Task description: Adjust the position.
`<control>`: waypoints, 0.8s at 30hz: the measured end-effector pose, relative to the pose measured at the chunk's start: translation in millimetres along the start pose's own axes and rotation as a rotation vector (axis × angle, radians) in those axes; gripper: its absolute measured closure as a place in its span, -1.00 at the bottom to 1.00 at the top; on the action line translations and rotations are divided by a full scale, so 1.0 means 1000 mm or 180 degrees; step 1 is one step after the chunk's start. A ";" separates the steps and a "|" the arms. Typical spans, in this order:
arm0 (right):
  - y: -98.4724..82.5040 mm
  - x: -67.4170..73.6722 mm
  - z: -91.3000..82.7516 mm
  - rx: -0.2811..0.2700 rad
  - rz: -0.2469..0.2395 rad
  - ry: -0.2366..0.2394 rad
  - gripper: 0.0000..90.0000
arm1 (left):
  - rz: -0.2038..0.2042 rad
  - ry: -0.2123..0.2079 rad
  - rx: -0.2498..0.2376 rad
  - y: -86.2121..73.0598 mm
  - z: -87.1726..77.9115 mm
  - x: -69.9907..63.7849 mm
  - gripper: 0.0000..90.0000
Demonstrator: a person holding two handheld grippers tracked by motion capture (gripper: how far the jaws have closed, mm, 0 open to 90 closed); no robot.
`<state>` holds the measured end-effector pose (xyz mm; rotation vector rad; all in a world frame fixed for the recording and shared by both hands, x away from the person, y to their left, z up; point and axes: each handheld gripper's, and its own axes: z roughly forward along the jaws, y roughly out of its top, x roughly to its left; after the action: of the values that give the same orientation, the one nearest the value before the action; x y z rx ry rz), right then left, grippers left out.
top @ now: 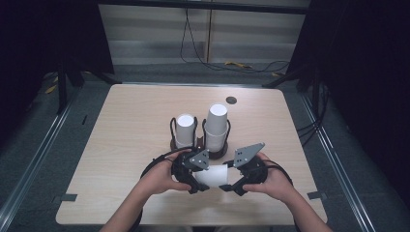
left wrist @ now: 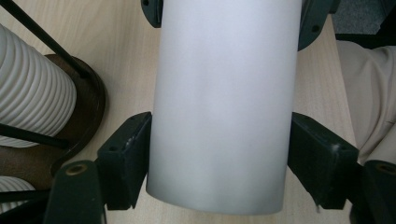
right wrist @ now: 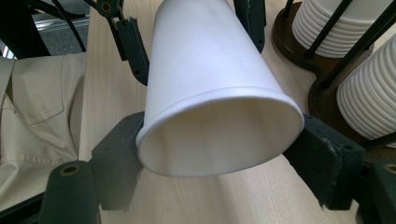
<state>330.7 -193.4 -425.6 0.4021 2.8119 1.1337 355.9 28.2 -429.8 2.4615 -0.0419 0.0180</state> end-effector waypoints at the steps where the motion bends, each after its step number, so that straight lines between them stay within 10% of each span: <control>1: 0.001 0.000 0.000 -0.0003 0.0013 0.0007 -0.49 | -0.0003 0.0003 -0.0014 0.000 0.001 0.000 -0.38; 24: -0.001 0.000 -0.001 -0.0207 0.0117 0.0035 -0.58 | -0.0065 -0.0175 -0.0221 -0.012 -0.001 0.005 -0.27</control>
<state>330.0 -194.8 -425.1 0.4452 2.7793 1.2345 361.6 37.6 -436.5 2.3925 -0.0405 -0.0593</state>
